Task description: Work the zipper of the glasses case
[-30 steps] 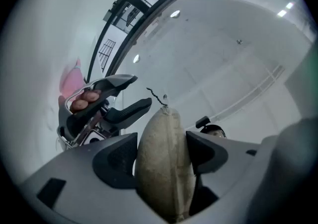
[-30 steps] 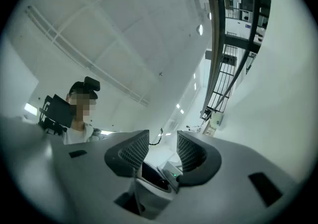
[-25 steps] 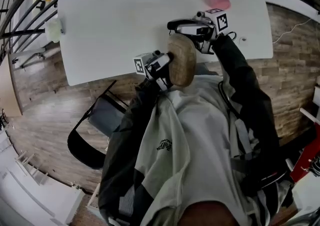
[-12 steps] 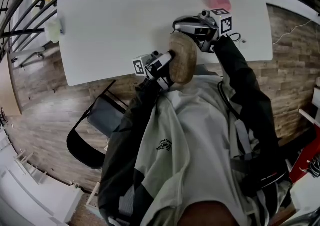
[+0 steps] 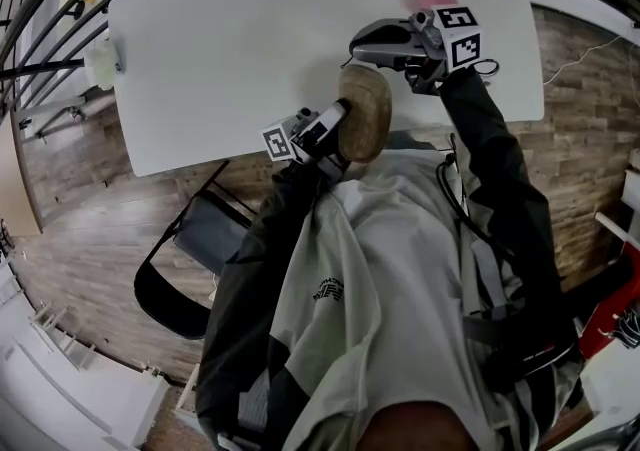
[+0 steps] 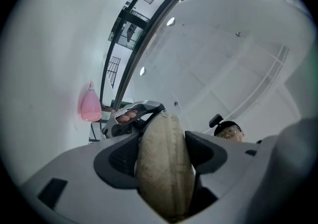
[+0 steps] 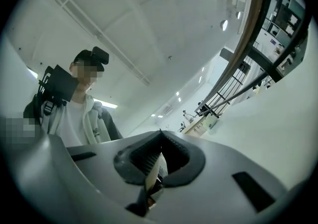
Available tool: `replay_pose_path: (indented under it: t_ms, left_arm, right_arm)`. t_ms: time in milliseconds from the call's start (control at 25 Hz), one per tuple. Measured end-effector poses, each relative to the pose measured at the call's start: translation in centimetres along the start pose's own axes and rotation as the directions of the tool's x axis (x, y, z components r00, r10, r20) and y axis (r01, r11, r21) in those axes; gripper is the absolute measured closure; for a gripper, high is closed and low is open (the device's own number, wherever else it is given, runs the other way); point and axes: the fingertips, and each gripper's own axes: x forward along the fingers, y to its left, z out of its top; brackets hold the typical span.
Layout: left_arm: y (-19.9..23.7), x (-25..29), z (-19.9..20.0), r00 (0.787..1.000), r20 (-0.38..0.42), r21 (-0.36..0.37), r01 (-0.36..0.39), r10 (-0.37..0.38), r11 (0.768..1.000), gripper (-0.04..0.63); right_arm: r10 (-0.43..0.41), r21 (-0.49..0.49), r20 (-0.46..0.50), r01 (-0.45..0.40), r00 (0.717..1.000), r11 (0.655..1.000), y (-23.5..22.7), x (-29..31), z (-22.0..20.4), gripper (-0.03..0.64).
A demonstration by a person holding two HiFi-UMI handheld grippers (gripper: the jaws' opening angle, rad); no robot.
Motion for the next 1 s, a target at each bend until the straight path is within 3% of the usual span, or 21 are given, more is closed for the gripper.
replay_pose_path:
  t_ms: [200,520,720,880,1000]
  left_arm:
    - [0.8,0.3,-0.1,0.999,0.000,0.051,-0.045,0.045,0.998,0.291]
    - [0.9,0.1,-0.2,0.995,-0.009,0.138,-0.094,0.096,0.986,0.295]
    - [-0.5,-1.9,2.8,0.984,0.144,0.182,-0.128,0.102,0.975,0.296]
    - [-0.9,-2.6,4.7,0.977,0.188,0.235,-0.148,0.105,0.961,0.296]
    - [-1.2,-2.5,6.6,0.958,0.272,0.249,-0.158,0.087,0.956,0.296]
  right_arm:
    - [-0.056,-0.076,-0.071,0.051,0.996,0.996,0.2,-0.7,0.1,0.620]
    - [-0.105,-0.147,-0.098,0.090,0.990,0.985,0.7,-1.4,0.5,0.620]
    - [-0.160,-0.196,-0.069,0.144,0.985,0.970,1.0,-2.0,1.2,0.621]
    - [-0.207,-0.218,-0.103,0.181,0.973,0.959,1.5,-1.8,0.3,0.621]
    - [-0.272,-0.246,-0.104,0.240,0.957,0.939,1.5,-1.6,-1.4,0.621]
